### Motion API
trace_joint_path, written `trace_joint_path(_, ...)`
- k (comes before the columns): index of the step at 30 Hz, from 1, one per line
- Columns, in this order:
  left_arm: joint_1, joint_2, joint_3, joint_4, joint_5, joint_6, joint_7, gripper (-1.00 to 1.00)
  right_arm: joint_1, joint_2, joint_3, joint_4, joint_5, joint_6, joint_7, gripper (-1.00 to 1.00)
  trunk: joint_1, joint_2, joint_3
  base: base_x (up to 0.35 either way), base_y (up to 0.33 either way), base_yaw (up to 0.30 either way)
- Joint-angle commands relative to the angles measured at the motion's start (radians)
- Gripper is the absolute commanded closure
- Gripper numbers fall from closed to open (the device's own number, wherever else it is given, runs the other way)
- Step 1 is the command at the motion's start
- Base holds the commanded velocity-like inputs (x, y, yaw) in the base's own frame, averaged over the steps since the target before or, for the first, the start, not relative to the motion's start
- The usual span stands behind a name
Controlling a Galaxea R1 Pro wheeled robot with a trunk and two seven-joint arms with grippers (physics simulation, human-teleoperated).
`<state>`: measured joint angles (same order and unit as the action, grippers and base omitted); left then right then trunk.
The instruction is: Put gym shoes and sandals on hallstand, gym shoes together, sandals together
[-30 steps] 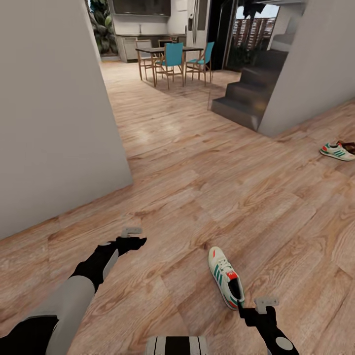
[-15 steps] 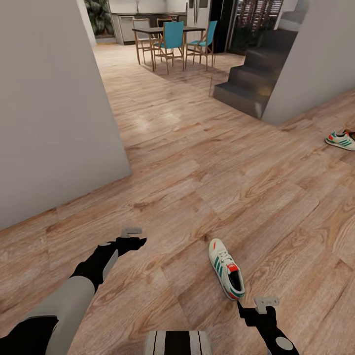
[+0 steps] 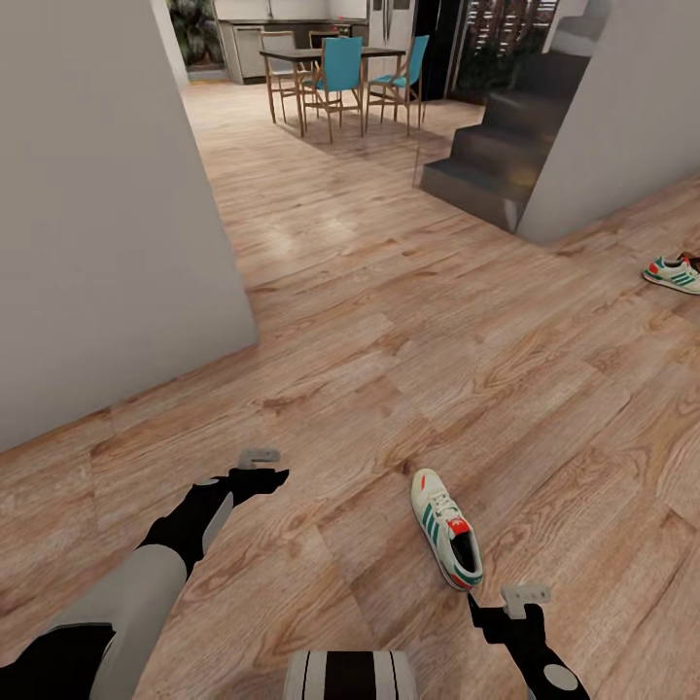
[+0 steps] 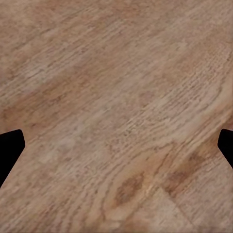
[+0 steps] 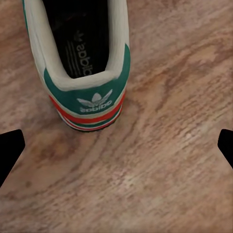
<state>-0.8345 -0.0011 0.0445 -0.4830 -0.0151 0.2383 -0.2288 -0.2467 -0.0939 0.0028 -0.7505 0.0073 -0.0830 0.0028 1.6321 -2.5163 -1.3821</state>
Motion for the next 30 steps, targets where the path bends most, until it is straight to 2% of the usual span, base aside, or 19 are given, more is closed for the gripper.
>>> trace_joint_path(1,0.0,0.0,0.005,-0.002,-0.002,0.007,-0.006,-1.0,0.0,0.0,0.0,0.0,0.001,-0.003,0.0,-1.0,0.0,0.0,-0.001,0.042,0.0,0.0)
trace_joint_path(12,0.0,0.0,0.005,-0.002,-0.001,0.006,-0.006,-1.0,0.0,-0.001,0.0,0.0,0.0,-0.003,0.0,-1.0,0.0,0.0,-0.001,0.163,0.054,0.0)
trace_joint_path(30,0.0,0.0,0.005,-0.002,-0.001,0.006,-0.006,-1.0,0.0,0.0,0.0,0.0,0.0,-0.003,0.0,-1.0,0.0,0.0,-0.001,0.037,0.014,0.0)
